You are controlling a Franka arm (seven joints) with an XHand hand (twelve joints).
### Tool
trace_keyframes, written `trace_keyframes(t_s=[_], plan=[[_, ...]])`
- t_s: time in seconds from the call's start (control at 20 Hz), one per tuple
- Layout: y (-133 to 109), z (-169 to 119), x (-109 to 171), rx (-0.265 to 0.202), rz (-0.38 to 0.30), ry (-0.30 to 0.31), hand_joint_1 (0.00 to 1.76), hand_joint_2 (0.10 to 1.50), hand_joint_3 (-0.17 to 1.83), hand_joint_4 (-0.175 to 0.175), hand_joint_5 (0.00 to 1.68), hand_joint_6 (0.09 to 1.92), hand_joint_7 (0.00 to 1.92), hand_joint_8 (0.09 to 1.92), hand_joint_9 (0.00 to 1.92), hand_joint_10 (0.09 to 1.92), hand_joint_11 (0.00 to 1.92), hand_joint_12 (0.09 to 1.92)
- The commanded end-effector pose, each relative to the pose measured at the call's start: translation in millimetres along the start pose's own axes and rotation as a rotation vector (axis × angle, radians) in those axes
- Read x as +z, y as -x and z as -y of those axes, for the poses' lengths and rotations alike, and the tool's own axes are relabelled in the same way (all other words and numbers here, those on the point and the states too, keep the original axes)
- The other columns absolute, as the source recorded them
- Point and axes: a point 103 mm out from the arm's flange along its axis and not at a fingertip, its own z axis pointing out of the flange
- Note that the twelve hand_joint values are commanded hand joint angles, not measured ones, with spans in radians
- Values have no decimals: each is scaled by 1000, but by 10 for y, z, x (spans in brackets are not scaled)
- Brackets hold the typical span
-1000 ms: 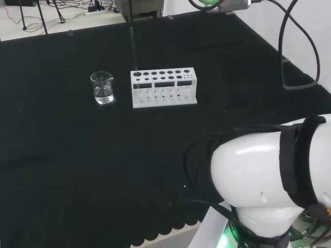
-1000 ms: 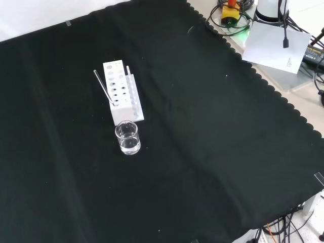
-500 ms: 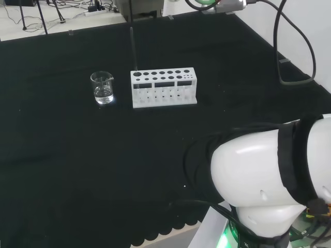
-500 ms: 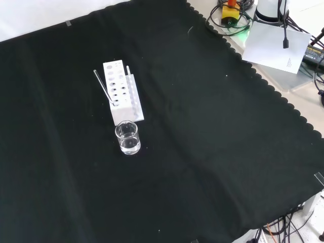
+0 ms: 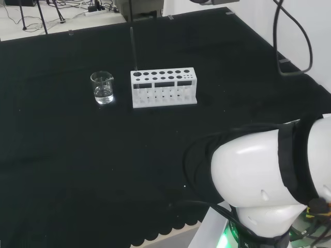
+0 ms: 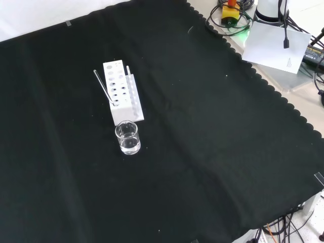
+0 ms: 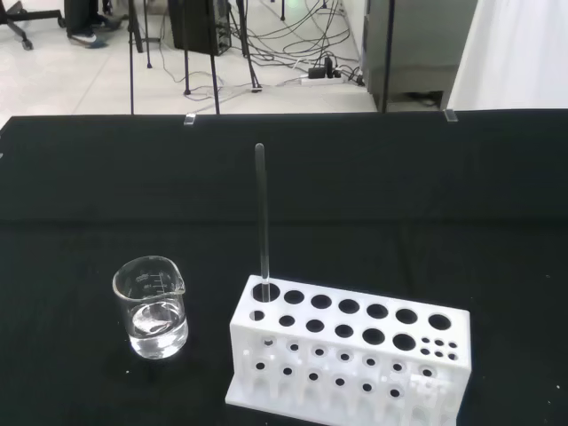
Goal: Take the glass rod from the white test tube rack.
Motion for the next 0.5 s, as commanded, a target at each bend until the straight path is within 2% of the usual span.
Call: trace_keyframes(t_s=[0.05, 0.3, 0.5], plan=[[-194, -636, 215, -94, 22, -21, 614, 1184, -175, -63, 88, 87, 0, 531, 0, 701, 0, 949], [-223, -956, 313, -131, 23, -7, 609, 1187, -175, -66, 95, 87, 0, 575, 0, 750, 0, 983], [-207, -1242, 463, -157, 37, -46, 604, 1190, -175, -74, 123, 87, 0, 625, 3, 791, 0, 1020]])
